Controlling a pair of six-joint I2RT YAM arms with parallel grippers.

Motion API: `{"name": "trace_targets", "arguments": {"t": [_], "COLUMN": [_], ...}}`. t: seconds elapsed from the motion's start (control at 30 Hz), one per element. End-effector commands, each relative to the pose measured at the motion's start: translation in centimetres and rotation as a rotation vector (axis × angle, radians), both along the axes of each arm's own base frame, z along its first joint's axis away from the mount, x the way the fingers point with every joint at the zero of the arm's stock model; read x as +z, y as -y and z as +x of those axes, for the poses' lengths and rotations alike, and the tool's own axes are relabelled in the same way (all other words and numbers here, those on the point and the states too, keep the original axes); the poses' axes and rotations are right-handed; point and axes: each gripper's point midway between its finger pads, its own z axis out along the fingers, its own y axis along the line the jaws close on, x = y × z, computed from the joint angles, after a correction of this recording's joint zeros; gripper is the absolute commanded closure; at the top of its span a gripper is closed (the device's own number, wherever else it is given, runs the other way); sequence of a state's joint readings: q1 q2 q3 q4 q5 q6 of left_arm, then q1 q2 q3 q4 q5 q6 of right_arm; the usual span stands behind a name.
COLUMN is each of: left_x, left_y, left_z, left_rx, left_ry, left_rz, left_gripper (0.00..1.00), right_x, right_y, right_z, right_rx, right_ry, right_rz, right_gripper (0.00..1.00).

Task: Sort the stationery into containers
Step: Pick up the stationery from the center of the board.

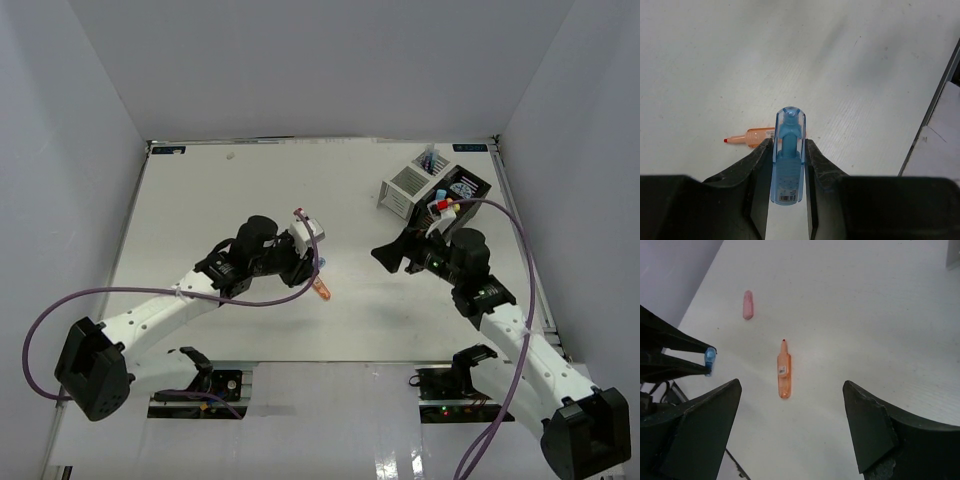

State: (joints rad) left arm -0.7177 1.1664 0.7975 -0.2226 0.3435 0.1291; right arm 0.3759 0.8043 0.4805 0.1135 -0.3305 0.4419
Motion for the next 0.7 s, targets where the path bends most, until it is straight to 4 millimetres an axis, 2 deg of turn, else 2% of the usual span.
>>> {"name": "trace_targets", "arguments": {"t": [0.0, 0.07, 0.1, 0.17, 0.2, 0.47, 0.67], "left_x": [0.9, 1.1, 1.3, 1.5, 1.8, 2.8, 3.3], "left_y": [0.9, 0.9, 0.8, 0.7, 0.6, -0.3, -0.4], "left_z": [-0.8, -0.8, -0.8, -0.7, -0.7, -0.6, -0.4], "left_rx": [-0.022, -0.017, -0.012, 0.001, 0.001, 0.050, 0.072], "left_ry": [-0.002, 0.008, 0.015, 0.027, 0.035, 0.078, 0.085], "left_rz": [-0.062, -0.063, -0.064, -0.065, -0.068, -0.087, -0.102], "left_gripper": [0.75, 0.75, 0.75, 0.75, 0.75, 0.75, 0.76], "right_x": [5.1, 5.4, 6.7, 6.6, 7.2, 6.2, 6.1], "right_y": [-2.6, -3.6, -4.8, -5.8, -6.8, -11.0, -13.1], "right_z": [0.0, 0.1, -0.2, -0.1, -0.5, -1.4, -1.9], "right_rx": [0.062, 0.084, 0.116, 0.123, 0.152, 0.233, 0.275], "right_ry": [-0.002, -0.021, -0.002, -0.017, -0.014, -0.068, -0.072], "right_rz": [0.144, 0.134, 0.139, 0.127, 0.133, 0.130, 0.122], "right_gripper": [0.12, 0.12, 0.12, 0.12, 0.12, 0.14, 0.15]}}
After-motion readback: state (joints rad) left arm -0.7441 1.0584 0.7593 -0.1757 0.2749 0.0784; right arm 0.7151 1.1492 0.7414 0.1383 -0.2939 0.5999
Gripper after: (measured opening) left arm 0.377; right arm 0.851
